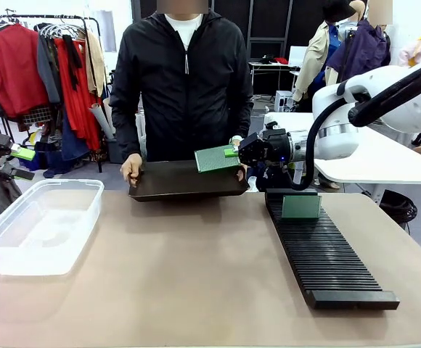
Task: Sort PCBs into racks and boxes based on the side picked up.
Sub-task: If the short side of the Blank PCB is picked up, insert it into the PCB Rack ; if the long side is picked up, place it in the Organizing box.
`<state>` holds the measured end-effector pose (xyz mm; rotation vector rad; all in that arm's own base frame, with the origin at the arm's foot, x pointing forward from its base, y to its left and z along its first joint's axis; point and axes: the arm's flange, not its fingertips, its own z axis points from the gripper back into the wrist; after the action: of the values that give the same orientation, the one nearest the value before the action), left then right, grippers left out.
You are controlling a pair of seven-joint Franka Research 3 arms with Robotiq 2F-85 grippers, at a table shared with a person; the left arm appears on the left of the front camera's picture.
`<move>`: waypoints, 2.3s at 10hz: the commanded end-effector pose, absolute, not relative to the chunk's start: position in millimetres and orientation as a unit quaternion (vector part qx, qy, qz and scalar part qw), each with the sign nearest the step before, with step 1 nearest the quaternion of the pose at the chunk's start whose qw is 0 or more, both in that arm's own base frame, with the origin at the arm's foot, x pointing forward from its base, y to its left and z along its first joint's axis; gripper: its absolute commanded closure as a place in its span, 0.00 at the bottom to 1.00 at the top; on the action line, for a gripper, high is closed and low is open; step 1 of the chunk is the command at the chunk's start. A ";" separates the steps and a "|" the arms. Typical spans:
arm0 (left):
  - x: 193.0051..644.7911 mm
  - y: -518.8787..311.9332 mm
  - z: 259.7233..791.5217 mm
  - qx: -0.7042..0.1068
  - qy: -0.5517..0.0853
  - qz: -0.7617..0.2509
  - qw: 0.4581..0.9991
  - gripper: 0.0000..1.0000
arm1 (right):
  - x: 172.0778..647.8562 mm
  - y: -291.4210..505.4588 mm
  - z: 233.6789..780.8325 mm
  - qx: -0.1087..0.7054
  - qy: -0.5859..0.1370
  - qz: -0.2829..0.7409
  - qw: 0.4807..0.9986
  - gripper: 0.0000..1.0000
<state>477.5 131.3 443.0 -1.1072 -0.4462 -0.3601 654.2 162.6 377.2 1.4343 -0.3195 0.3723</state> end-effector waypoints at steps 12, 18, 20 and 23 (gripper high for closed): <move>476.3 130.6 445.0 -0.517 -0.209 -0.167 0.813 0.00 | 547.3 8.6 344.8 0.671 -0.260 0.238 0.653 1.00; 476.3 130.6 445.0 -0.517 -0.209 -0.167 0.813 0.00 | 500.6 -46.5 325.6 0.673 -0.298 0.247 0.631 1.00; 476.3 130.6 445.0 -0.517 -0.209 -0.167 0.813 0.00 | 485.2 -61.0 322.1 0.671 -0.309 0.253 0.624 1.00; 476.3 130.6 445.0 -0.517 -0.209 -0.167 0.813 0.00 | 470.1 -78.6 312.1 0.653 -0.317 0.263 0.635 1.00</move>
<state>477.5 131.4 442.8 -1.1072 -0.4459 -0.3597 481.7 -78.3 311.1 1.5180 -0.7062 0.5625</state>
